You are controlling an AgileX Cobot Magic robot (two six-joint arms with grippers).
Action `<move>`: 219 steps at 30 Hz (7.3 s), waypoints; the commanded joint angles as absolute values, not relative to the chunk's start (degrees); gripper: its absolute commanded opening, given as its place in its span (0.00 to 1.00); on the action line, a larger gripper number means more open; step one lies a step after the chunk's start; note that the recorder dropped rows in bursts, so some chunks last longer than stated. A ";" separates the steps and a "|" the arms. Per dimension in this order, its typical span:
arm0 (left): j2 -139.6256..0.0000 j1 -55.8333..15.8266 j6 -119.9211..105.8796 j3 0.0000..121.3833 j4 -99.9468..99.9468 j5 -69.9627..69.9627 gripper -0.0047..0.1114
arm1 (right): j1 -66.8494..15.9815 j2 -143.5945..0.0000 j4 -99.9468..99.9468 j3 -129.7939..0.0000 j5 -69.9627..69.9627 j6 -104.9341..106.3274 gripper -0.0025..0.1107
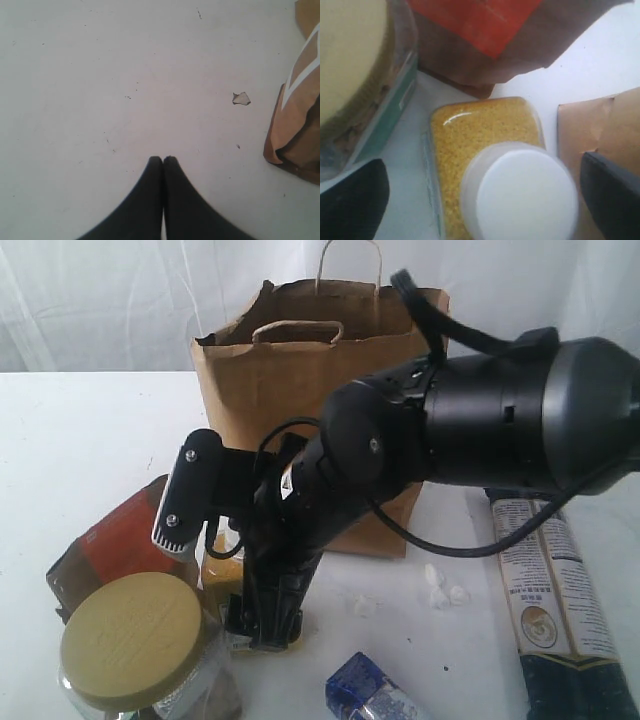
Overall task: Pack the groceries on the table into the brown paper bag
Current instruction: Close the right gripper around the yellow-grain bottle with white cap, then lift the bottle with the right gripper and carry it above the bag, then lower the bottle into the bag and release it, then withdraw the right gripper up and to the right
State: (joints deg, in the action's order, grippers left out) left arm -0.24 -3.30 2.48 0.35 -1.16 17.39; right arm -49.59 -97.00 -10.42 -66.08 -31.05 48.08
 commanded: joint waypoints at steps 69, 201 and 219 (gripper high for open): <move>0.00 -3.51 2.56 0.00 -0.84 17.53 0.04 | -49.11 -66.80 -18.73 -66.79 -43.49 35.68 0.02; 0.00 -3.61 2.56 0.00 -0.84 17.53 0.04 | -45.11 -86.89 -99.95 -72.17 69.96 97.26 0.83; 0.00 -3.61 2.56 0.00 -0.84 17.53 0.04 | -46.64 -86.30 -99.95 -68.61 69.96 122.74 0.83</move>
State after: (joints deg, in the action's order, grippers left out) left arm -0.24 -3.30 2.48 0.35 -1.16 17.39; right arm -47.39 -87.22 -100.32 -68.84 69.63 121.22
